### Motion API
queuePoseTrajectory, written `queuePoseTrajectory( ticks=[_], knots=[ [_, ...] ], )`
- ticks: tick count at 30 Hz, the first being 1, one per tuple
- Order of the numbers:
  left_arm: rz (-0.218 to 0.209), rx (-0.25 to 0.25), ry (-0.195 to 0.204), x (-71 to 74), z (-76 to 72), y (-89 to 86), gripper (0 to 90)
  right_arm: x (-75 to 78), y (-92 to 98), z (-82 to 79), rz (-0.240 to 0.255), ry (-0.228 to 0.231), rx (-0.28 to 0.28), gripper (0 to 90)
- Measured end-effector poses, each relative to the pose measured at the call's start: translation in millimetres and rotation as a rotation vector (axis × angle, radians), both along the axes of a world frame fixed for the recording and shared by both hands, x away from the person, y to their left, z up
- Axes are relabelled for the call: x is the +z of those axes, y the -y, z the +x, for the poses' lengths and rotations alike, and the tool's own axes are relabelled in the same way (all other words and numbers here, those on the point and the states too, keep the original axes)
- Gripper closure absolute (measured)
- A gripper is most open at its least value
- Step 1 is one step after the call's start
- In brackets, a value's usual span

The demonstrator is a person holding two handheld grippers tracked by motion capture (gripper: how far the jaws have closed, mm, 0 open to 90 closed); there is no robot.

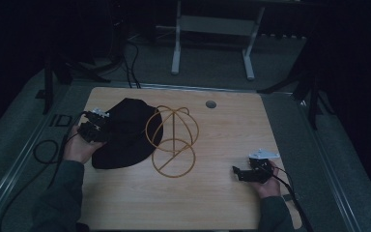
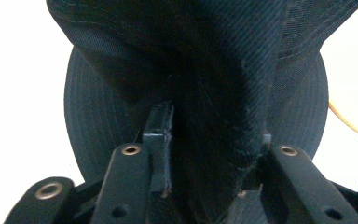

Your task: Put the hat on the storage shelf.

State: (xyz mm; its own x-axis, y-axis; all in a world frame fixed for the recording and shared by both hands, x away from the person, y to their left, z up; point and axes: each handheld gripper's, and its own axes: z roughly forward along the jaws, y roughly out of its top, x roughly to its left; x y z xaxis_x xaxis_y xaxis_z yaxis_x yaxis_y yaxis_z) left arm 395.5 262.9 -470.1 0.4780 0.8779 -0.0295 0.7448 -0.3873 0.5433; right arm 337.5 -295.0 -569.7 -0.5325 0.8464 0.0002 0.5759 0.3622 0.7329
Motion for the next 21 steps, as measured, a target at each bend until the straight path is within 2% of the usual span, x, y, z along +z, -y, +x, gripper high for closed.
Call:
queuePoseTrajectory(
  ticks=[4, 6, 7, 9, 11, 15, 21],
  knots=[
    [0.026, -0.002, -0.02, 1.2, 3.1, 3.3, 68.6, 0.0, 0.0, 0.2, 0.0, 0.0, 0.0, 13.4],
    [0.035, -0.011, -0.029, 1.7, 3.7, 4.1, 73.6, 0.0, 0.0, 0.1, 0.0, 0.0, 0.0, 13.4],
    [0.063, -0.033, -0.045, 3.0, 5.2, 6.3, 76.5, 0.0, 0.0, 0.1, 0.0, 0.0, 0.0, 13.4],
    [0.088, -0.049, -0.059, 3.8, 6.6, 8.2, 81.8, 0.0, 0.0, 0.1, 0.0, 0.0, 0.0, 13.4],
    [0.096, -0.053, -0.066, 4.1, 7.3, 8.9, 83.9, 0.0, 0.0, 0.1, 0.0, 0.0, 0.0, 13.4],
    [0.087, -0.065, -0.085, 7.0, 9.5, 5.4, 87.3, 0.0, 0.1, 0.1, -0.001, 0.0, 0.0, 13.4],
    [0.067, -0.061, -0.067, 9.1, 7.5, 0.1, 87.8, 0.0, 0.0, 0.1, 0.0, 0.0, 0.0, 13.4]
  ],
)
